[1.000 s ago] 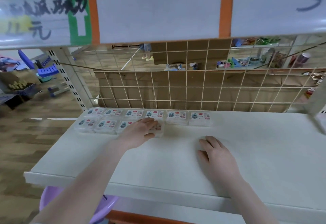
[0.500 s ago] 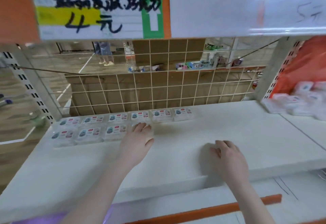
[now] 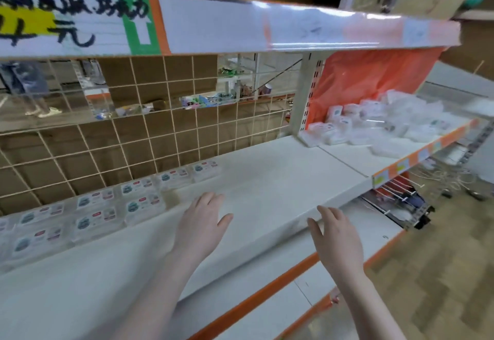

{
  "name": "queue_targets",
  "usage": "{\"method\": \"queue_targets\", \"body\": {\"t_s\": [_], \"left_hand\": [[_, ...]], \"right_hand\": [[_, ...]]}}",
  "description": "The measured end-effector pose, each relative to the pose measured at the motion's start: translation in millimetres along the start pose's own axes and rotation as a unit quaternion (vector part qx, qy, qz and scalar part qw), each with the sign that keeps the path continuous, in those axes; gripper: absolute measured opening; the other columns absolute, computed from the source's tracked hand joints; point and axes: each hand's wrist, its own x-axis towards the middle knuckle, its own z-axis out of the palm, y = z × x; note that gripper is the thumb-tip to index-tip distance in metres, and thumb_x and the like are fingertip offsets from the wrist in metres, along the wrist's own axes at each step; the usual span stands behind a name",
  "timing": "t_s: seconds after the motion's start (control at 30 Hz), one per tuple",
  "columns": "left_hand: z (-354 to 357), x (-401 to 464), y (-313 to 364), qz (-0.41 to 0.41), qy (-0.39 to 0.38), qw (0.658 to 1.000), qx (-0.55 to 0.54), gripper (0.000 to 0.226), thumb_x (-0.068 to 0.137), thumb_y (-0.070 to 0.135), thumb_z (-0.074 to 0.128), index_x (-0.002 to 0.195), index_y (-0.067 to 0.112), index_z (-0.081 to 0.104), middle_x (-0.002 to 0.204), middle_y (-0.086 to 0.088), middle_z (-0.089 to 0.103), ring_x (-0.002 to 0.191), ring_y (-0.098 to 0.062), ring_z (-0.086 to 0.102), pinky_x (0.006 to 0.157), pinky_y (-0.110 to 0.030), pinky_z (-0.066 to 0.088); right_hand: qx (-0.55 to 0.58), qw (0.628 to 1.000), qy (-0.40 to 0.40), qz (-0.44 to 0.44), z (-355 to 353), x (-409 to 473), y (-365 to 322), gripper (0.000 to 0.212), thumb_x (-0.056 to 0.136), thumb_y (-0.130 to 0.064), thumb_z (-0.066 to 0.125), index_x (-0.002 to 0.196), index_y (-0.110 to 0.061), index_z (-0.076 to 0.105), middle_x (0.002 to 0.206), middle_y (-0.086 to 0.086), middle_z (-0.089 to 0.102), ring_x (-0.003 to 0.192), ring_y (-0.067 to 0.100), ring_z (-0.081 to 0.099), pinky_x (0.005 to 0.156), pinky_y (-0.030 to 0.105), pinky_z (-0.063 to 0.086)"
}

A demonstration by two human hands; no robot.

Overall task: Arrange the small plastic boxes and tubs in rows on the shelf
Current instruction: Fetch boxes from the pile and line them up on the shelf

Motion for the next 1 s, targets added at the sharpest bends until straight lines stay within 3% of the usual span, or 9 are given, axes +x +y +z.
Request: {"method": "queue_targets", "body": {"t_s": [0.17, 0.57, 0.7, 0.9, 1.0], "left_hand": [[15, 30, 53, 0.015, 0.005, 1.0, 0.004, 0.049, 0.096, 0.044, 0.043, 0.139, 0.02, 0.039, 0.142, 0.002, 0.04, 0.131, -0.017, 0.036, 0.102, -0.03, 0.033], [99, 121, 233, 0.025, 0.005, 0.999, -0.035, 0.054, 0.096, 0.043, 0.045, 0.142, 0.017, 0.037, 0.148, 0.002, 0.035, 0.137, -0.016, 0.029, 0.111, -0.029, 0.024], [117, 143, 269, 0.016, 0.011, 0.999, -0.032, 0.054, 0.096, 0.043, 0.044, 0.143, 0.017, 0.037, 0.148, 0.002, 0.035, 0.137, -0.016, 0.029, 0.11, -0.028, 0.025], [129, 183, 280, -0.003, 0.021, 1.0, -0.019, 0.053, 0.095, 0.042, 0.046, 0.141, 0.017, 0.039, 0.146, 0.003, 0.037, 0.135, -0.016, 0.03, 0.107, -0.028, 0.026], [136, 211, 278, -0.014, 0.025, 0.999, -0.017, 0.053, 0.095, 0.041, 0.047, 0.141, 0.016, 0.039, 0.145, 0.002, 0.037, 0.134, -0.017, 0.031, 0.106, -0.03, 0.028]], "right_hand": [[-0.007, 1.0, 0.021, 0.005, -16, 26, 44, 0.039, 0.094, -0.031, 0.05, 0.125, -0.008, 0.055, 0.119, 0.009, 0.058, 0.113, 0.027, 0.049, 0.091, 0.033, 0.035], [0.014, 1.0, 0.018, -0.009, -57, 128, 213, 0.027, 0.093, -0.027, 0.053, 0.112, -0.011, 0.06, 0.118, 0.007, 0.056, 0.113, 0.025, 0.047, 0.09, 0.033, 0.039], [0.01, 1.0, 0.014, -0.024, -66, 161, 251, 0.022, 0.092, -0.025, 0.052, 0.102, -0.009, 0.062, 0.104, 0.008, 0.059, 0.102, 0.027, 0.051, 0.085, 0.036, 0.039], [0.031, 0.999, -0.002, -0.029, -56, 211, 271, 0.036, 0.093, -0.023, 0.053, 0.123, -0.002, 0.057, 0.116, 0.015, 0.059, 0.111, 0.031, 0.05, 0.091, 0.038, 0.039], [0.048, 0.998, -0.001, -0.042, -45, 236, 274, 0.037, 0.091, -0.022, 0.056, 0.123, -0.002, 0.057, 0.117, 0.015, 0.059, 0.109, 0.033, 0.052, 0.09, 0.04, 0.04]]}}
